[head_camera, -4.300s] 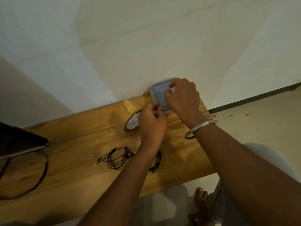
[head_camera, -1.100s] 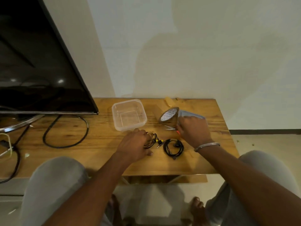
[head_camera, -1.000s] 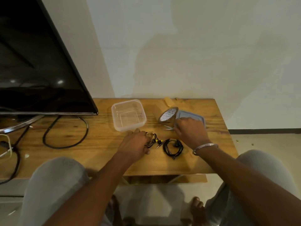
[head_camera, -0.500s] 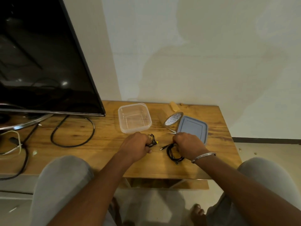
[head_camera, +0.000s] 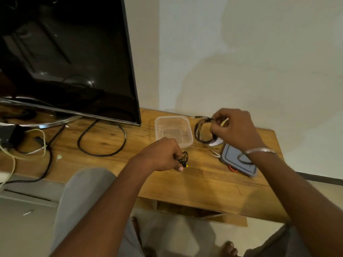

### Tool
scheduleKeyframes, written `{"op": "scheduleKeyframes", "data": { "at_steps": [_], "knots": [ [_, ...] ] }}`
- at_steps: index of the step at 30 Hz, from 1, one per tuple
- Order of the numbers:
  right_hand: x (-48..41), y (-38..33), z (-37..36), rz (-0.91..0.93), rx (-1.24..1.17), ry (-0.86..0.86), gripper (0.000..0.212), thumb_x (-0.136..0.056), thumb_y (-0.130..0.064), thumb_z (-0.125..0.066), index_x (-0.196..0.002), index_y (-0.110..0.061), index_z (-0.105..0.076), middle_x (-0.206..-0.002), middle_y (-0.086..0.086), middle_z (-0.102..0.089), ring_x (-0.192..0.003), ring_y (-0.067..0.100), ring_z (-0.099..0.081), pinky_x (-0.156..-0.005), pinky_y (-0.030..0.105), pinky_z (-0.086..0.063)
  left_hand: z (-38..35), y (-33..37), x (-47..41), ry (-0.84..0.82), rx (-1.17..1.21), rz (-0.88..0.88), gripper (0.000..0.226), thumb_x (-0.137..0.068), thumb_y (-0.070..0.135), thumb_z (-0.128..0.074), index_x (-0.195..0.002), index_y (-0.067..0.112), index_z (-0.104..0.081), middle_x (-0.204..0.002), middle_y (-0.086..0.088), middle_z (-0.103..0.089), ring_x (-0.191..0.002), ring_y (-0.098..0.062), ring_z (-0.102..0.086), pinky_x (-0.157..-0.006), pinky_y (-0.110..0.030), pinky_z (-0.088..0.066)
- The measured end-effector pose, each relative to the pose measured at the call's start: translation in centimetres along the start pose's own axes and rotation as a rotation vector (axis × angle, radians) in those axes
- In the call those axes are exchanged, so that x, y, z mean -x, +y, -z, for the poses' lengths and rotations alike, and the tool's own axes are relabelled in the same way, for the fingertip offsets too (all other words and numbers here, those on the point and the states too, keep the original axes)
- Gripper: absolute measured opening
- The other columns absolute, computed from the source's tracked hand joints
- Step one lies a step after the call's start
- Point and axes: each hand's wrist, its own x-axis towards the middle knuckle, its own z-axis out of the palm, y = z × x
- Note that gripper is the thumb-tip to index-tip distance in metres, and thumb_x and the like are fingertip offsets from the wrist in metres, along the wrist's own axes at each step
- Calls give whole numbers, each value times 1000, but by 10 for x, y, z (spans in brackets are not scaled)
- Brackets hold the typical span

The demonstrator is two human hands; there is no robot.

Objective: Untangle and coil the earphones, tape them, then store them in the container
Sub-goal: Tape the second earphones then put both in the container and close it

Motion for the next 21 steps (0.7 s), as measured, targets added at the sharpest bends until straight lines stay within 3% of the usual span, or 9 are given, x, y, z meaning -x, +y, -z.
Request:
{"op": "scheduleKeyframes", "data": {
  "at_steps": [4, 7, 10, 13, 14, 18, 21],
  "knots": [
    [-42, -25, -33, -30, -52, -54, 9, -83, -7, -70, -85, -16, -72, -76, 1, -71, -60, 17, -70, -60, 24, -60, 0, 8, 3, -36, 11, -41, 15, -78, 27, -84, -84, 14, -80, -59, 12, -55, -57, -7, -53, -58, -25, -44],
    [-65, -26, -76, -142, -53, -229, 14, -85, 3, -65, -87, -10, -72, -77, 16, -74, -61, 29, -74, -62, 41, -64, 2, 3, 3, -51, 2, -57, 18, -78, 27, -83, -81, 11, -78, -63, 0, -64, -61, -16, -59, -61, -33, -50],
    [-77, -17, -111, -103, 122, -329, 18, -82, 4, -67, -95, -3, -77, -91, 18, -76, -82, 30, -75, -78, 40, -63, 6, -3, 5, -53, 27, -41, 22, -78, 28, -83, -80, 7, -76, -76, -11, -71, -73, -26, -66, -68, -39, -54],
    [-77, -12, -129, -5, 319, -403, 11, -88, -3, -64, -96, -2, -72, -103, 14, -68, -99, 27, -64, -92, 34, -54, 15, -6, 7, -4, 53, -27, 18, -79, 27, -82, -81, 10, -78, -74, -3, -69, -69, -18, -64, -70, -39, -55],
    [-75, -10, -132, 14, 349, -415, 7, -90, -5, -63, -95, -4, -68, -104, 15, -65, -100, 28, -61, -92, 34, -52, 17, -7, 7, 23, 59, -20, 16, -79, 27, -83, -81, 11, -78, -72, 0, -68, -66, -15, -62, -69, -37, -54],
    [-64, -1, -132, 70, 413, -445, 24, -91, -1, -60, -114, 0, -64, -117, 20, -62, -109, 35, -62, -86, 37, -53, 24, -14, 1, 183, 62, 1, 21, -75, 30, -84, -77, 11, -77, -69, -7, -69, -64, -24, -62, -63, -39, -53],
    [-52, 3, -127, 99, 471, -484, 25, -93, -6, -61, -116, 1, -58, -116, 23, -59, -107, 38, -60, -73, 32, -41, 22, -19, -8, 368, 76, -10, 15, -76, 28, -84, -75, 15, -78, -67, -5, -68, -68, -26, -62, -65, -45, -54]
  ]
}}
